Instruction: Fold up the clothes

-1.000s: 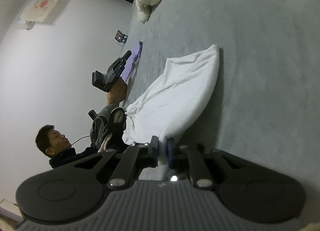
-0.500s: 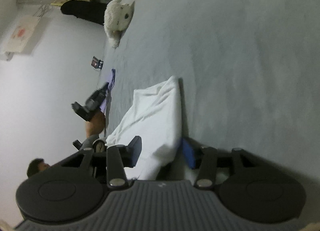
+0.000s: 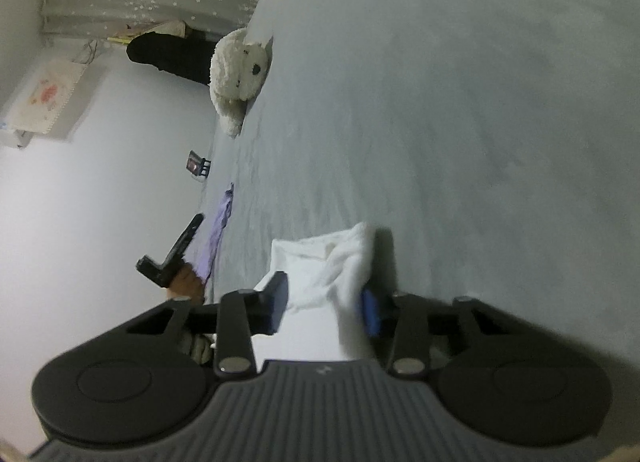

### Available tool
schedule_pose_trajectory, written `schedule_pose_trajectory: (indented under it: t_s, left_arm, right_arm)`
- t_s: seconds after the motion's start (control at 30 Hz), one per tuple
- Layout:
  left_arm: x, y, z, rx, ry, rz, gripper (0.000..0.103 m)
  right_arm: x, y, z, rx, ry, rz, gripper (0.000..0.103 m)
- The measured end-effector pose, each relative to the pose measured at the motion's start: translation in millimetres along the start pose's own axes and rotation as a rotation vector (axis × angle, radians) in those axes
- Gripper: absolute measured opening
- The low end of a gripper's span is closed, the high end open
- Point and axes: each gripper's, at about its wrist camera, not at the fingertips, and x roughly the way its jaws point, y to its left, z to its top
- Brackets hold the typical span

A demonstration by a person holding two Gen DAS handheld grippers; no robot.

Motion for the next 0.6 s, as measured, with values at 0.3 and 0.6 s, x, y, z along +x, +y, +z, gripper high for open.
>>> schedule_pose_trajectory:
  t_s: [0.3, 0.6]
  left_arm:
    - [-5.4, -6.9, 8.5, -0.009, -0.003, -0.006, 0.006]
    - [-6.1, -34.4, 15.1, 0.004, -0.013, -0.081, 0.006]
  right_arm:
    - [-0.9, 2.7, -6.3, -0.055, -0.129, -0.073, 0.008]
    - [-22.7, -2.3, -2.3, -0.06, -0.211, -0.119, 0.007]
